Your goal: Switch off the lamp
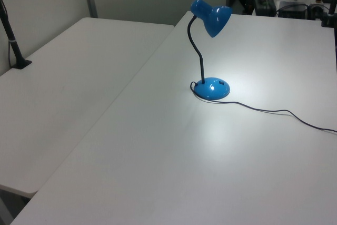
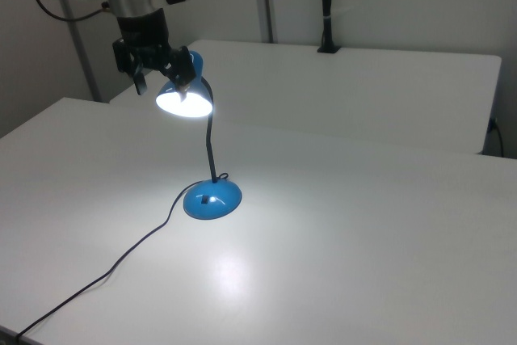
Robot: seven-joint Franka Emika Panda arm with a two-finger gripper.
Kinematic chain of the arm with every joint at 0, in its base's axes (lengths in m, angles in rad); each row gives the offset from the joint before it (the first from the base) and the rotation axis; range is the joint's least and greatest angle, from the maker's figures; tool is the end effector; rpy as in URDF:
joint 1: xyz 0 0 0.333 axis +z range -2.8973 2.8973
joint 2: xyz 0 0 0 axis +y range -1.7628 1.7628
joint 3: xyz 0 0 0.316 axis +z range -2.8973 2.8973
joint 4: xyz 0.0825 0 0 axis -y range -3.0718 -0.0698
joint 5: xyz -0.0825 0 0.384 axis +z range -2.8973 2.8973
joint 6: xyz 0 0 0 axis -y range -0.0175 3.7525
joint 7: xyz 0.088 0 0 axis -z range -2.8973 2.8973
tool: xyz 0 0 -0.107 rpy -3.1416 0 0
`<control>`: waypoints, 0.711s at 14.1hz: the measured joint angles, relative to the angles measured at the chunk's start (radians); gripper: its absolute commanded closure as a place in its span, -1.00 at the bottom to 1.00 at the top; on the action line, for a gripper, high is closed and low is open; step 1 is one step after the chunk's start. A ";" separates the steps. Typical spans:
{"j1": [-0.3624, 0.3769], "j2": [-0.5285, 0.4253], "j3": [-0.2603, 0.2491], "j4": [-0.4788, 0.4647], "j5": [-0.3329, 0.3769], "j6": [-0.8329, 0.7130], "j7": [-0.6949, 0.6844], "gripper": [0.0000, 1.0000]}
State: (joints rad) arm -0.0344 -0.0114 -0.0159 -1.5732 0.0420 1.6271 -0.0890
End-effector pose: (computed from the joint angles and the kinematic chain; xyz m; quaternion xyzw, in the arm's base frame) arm 0.5564 -0.0238 0.6349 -0.9991 -0.0188 -0.0340 0.0188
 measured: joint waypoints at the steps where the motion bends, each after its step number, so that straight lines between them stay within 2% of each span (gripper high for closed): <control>1: 0.000 0.000 0.000 0.000 0.000 0.000 0.000 -1.00; 8: 0.001 0.001 0.003 0.000 0.000 0.000 0.000 -1.00; 10: 0.001 0.001 0.003 -0.001 0.000 -0.012 -0.050 -1.00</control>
State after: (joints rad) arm -0.0337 -0.0109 -0.0132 -1.5741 0.0419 1.6154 -0.1391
